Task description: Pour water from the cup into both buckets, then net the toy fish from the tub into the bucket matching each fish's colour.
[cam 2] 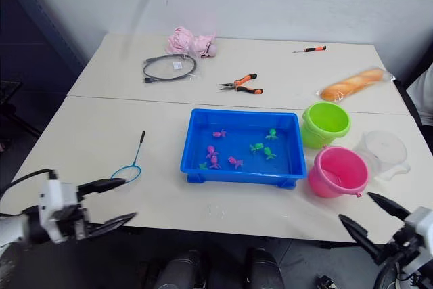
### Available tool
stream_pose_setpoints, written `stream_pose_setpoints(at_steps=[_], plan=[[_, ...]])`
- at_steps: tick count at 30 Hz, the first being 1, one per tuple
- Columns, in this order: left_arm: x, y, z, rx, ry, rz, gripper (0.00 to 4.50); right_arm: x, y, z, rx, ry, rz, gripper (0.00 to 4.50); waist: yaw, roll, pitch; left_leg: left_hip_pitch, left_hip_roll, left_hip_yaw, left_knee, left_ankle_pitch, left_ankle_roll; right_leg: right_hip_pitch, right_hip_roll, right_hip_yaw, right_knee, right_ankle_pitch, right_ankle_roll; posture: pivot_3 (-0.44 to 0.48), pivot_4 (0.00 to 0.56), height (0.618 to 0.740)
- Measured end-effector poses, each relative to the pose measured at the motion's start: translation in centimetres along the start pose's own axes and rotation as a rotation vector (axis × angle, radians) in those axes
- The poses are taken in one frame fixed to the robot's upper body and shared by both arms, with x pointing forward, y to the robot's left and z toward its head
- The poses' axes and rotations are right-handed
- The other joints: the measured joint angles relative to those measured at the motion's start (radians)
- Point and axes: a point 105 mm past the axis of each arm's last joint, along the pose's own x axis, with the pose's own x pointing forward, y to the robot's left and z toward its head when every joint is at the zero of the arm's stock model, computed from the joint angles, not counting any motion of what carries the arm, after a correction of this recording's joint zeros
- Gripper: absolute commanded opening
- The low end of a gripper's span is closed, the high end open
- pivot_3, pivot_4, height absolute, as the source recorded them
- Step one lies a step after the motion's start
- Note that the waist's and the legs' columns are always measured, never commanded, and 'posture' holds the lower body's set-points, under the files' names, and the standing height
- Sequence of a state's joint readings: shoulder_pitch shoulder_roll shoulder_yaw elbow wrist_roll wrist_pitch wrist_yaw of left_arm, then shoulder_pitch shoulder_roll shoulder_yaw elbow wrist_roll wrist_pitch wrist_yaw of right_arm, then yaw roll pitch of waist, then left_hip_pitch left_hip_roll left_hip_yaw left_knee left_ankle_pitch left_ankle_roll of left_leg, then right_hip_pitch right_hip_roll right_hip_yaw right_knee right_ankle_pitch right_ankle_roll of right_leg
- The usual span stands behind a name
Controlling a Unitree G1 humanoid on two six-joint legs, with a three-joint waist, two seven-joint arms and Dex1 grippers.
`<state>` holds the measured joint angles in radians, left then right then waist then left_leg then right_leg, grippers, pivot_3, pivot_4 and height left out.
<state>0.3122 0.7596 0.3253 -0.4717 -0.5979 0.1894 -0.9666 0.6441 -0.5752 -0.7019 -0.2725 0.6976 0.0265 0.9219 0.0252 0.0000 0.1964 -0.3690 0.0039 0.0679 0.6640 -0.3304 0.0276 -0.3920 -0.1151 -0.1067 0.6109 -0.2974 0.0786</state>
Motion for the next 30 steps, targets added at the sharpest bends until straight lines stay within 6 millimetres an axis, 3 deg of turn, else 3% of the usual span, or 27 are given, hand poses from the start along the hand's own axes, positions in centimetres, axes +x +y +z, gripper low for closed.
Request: stream_pose_setpoints(at_steps=[4,6,12,22,30], plan=[[2.7,0.3,2.7,0.016,-0.09,-0.047,4.4,-1.6,-2.8,0.8,0.049,-0.047,-0.223,4.5,-0.004,0.005,-0.003,0.001,0.0,0.001,0.0,0.001,0.001,0.0,0.0,0.001,0.001,0.0,0.0,0.0,0.15,0.74],[3.9,0.3,3.5,0.01,-0.127,-0.074,4.4,-1.5,-4.5,0.4,0.022,-0.052,-0.341,4.5,-0.012,0.005,-0.003,0.001,-0.001,0.002,0.0,0.004,0.004,0.0,0.001,0.001,0.002,0.0,0.0,0.0,0.15,0.74],[6.5,0.6,5.4,0.016,-0.197,-0.105,4.4,1.0,-6.9,-1.1,0.031,-0.051,-0.537,4.5,-0.013,0.008,-0.005,0.001,-0.002,0.003,0.0,0.008,0.0,-0.002,0.002,0.002,0.007,0.0,0.0,0.0,0.15,0.74],[7.0,0.6,5.1,-0.011,-0.179,-0.095,4.4,3.4,-9.5,-3.7,0.059,0.011,-0.676,4.5,-0.013,0.008,-0.005,0.001,-0.002,0.004,0.001,0.009,0.001,-0.002,0.002,0.002,0.008,0.0,0.0,0.0,0.15,0.74],[7.0,0.3,4.8,-0.026,-0.166,-0.087,4.4,4.8,-10.6,-4.1,0.111,-0.012,-0.67,4.5,-0.015,0.009,-0.005,0.001,-0.002,0.004,0.001,0.009,0.001,-0.002,0.002,0.002,0.009,0.0,0.0,0.0,0.15,0.74]])
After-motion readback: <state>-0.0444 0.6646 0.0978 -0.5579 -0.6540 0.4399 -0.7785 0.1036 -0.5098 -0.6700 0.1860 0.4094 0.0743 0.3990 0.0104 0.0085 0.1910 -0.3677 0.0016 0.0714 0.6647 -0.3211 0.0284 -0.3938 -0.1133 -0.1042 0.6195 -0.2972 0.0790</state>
